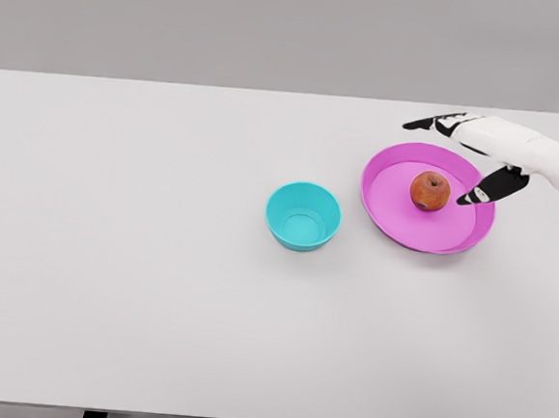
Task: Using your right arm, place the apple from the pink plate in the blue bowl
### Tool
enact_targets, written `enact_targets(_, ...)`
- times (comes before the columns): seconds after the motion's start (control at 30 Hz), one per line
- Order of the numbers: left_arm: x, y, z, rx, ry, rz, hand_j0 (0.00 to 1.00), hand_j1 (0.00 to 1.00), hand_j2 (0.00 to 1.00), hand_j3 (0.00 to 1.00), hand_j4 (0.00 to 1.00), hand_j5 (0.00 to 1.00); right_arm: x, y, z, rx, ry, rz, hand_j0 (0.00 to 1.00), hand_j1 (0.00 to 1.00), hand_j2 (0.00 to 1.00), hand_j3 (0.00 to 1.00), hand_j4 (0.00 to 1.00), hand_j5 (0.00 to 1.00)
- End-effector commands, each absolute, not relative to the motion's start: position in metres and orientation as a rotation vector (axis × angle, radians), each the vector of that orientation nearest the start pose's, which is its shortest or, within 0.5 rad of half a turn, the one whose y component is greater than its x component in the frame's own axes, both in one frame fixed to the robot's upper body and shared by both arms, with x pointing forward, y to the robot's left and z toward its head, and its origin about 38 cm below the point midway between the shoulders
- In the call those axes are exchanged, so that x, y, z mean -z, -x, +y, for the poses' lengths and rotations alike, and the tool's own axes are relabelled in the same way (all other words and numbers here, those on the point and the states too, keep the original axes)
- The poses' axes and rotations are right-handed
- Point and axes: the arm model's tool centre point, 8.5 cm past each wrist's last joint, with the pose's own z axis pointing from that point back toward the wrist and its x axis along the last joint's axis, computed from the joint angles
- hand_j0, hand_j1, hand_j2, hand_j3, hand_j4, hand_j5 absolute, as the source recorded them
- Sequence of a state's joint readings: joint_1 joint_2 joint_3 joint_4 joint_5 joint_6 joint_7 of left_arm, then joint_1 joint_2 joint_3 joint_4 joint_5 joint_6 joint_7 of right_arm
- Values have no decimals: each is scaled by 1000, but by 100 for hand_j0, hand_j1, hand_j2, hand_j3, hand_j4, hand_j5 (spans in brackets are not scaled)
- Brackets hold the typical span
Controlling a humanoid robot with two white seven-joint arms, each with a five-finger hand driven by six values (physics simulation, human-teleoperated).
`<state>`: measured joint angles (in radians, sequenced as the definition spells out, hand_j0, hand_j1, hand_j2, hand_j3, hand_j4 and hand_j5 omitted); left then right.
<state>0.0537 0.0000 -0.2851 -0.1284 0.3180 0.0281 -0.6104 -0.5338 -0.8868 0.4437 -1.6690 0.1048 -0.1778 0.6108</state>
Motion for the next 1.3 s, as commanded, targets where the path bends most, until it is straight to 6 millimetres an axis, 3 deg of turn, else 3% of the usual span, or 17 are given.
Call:
enact_targets(0.0, 252, -6, 210, -19, 561, -50, 100, 100, 100, 100, 100, 100, -261, -422, -323, -1677, 371, -1382, 100, 100, 100, 100, 100, 100)
enact_targets(0.07, 252, -6, 210, -18, 561, -52, 100, 100, 100, 100, 100, 100, -245, -441, -343, -1626, 415, -1314, 100, 100, 100, 100, 100, 100)
enact_targets(0.17, 252, -6, 210, -18, 561, -52, 100, 100, 100, 100, 100, 100, -206, -465, -330, -1686, 388, -1285, 100, 100, 100, 100, 100, 100)
enact_targets(0.23, 252, -6, 210, -19, 561, -50, 100, 100, 100, 100, 100, 100, -188, -475, -333, -1745, 350, -1228, 100, 100, 100, 100, 100, 100)
enact_targets(0.43, 252, -6, 210, -18, 561, -52, 100, 100, 100, 100, 100, 100, -178, -475, -341, -1779, 330, -1202, 100, 100, 100, 100, 100, 100)
enact_targets(0.67, 252, -6, 210, -18, 561, -52, 100, 100, 100, 100, 100, 100, -177, -479, -329, -1819, 324, -1195, 100, 100, 100, 100, 100, 100)
enact_targets(0.77, 252, -6, 210, -19, 561, -50, 100, 100, 100, 100, 100, 100, -176, -490, -319, -1831, 317, -1185, 100, 100, 100, 100, 100, 100)
enact_targets(0.9, 252, -6, 210, -19, 561, -50, 100, 100, 100, 100, 100, 100, -170, -492, -326, -1821, 313, -1165, 100, 100, 100, 100, 100, 100)
enact_targets(1.0, 252, -6, 210, -18, 561, -52, 100, 100, 100, 100, 100, 100, -164, -496, -316, -1834, 302, -1159, 100, 100, 100, 100, 100, 100)
enact_targets(1.17, 252, -6, 210, -19, 561, -50, 100, 100, 100, 100, 100, 100, -162, -495, -319, -1834, 303, -1149, 100, 100, 100, 100, 100, 100)
enact_targets(1.2, 252, -6, 210, -18, 561, -52, 100, 100, 100, 100, 100, 100, -163, -495, -319, -1833, 305, -1152, 87, 87, 87, 87, 87, 87)
enact_targets(1.27, 252, -6, 210, -18, 561, -52, 100, 100, 100, 100, 100, 100, -165, -495, -320, -1841, 304, -1162, 78, 78, 78, 78, 78, 78)
